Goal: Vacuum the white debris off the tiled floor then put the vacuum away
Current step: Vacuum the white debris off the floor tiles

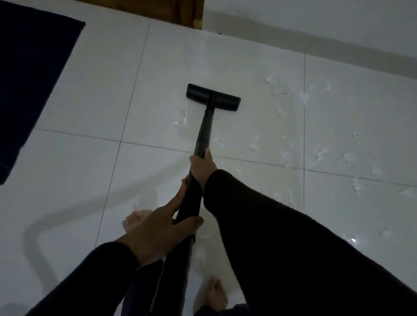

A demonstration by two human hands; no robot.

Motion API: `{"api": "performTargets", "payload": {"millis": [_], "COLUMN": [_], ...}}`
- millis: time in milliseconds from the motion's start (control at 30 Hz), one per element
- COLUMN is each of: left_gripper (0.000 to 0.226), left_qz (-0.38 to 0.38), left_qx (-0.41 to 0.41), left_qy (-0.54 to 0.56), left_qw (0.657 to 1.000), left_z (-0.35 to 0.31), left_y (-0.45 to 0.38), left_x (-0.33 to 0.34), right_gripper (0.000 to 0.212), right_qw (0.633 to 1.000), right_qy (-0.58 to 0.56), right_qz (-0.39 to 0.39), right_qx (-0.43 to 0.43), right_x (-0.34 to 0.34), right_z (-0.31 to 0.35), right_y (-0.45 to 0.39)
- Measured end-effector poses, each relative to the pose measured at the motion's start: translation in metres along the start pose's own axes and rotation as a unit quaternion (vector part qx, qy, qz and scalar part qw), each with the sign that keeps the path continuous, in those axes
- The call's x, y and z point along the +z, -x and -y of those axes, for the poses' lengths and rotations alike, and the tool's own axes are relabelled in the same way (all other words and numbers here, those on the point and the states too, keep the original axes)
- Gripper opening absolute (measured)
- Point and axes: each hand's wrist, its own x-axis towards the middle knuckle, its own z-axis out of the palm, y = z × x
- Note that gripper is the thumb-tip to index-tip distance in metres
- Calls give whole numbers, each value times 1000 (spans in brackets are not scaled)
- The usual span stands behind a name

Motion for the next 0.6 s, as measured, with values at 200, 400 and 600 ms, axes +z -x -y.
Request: {"api": "performTargets", "payload": {"millis": [200,400,600], "left_gripper": [78,77,77], "left_qz": [17,36,51], "left_qx": [-12,-23,-20], "left_qy": [44,43,47], "left_qw": [999,998,997], "left_z": [15,27,50], "left_y": [37,72,97], "left_x": [26,39,40], "right_gripper": [58,54,55], "right_qw": [999,1000,999], "right_qy": [22,27,43], "right_qz": [0,7,-11], "right_qx": [-29,-9,-13], "right_x": [-8,-3,11], "right_z": [-38,-69,-97], "right_y": [32,62,78]}}
